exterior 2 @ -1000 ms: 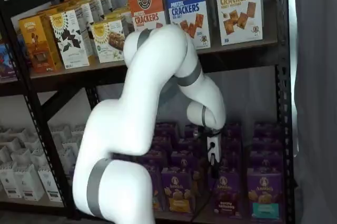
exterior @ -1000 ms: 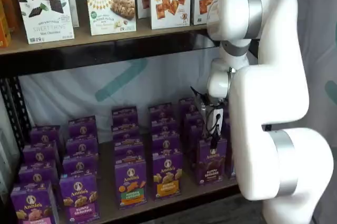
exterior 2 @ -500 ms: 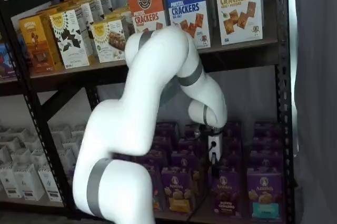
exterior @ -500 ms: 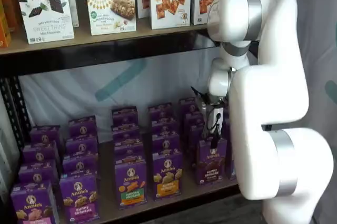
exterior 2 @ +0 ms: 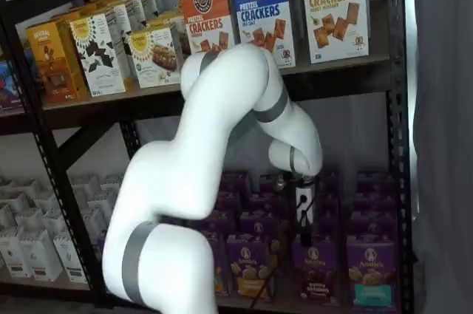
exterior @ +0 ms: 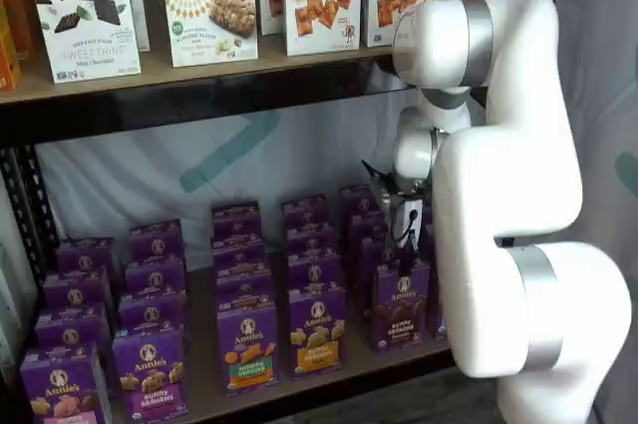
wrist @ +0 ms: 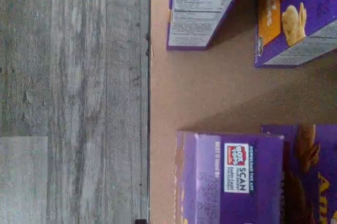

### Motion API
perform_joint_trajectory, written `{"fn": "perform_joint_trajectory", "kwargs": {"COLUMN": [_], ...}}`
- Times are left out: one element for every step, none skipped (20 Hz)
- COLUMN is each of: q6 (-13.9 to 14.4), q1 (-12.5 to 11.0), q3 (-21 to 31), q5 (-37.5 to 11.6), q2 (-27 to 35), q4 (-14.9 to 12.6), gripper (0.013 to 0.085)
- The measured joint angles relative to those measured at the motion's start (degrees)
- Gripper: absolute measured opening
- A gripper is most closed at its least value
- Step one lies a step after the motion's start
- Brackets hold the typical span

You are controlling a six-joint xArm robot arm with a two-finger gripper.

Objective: Pick up the purple box with a brown patch in the center, on the bottom shelf, the fifth box from the left

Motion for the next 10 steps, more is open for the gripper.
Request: {"fn": "perform_joint_trajectory", "kwargs": {"q6": [0.9,1.5,2.0,2.4,2.6,2.8,2.9,3.0,3.3,3.6], "q1": [0.0,0.0,0.0,0.0,0.0,0.1,0.1,0.1,0.1,0.1], "q3": [-0.5,-0.9,-1.3,-1.7,-2.0,-2.3,-2.5,-2.7,-3.0,-3.2], "q5": [0.3,0.5,0.6,0.7,0.8,0.9,0.9,1.0,1.1,1.1], "q2": [0.4,0.7,1.1,1.5,1.8,2.2,2.5,2.8,3.2,3.5], "q4": [-1.0,-1.8,-2.4,-2.8,-3.0,-3.2,-3.3,-3.5,-3.7,-4.1], "gripper": [0.085,0.085,0.085,0.085,0.085,0.085,0.085,0.085,0.085,0.085]}}
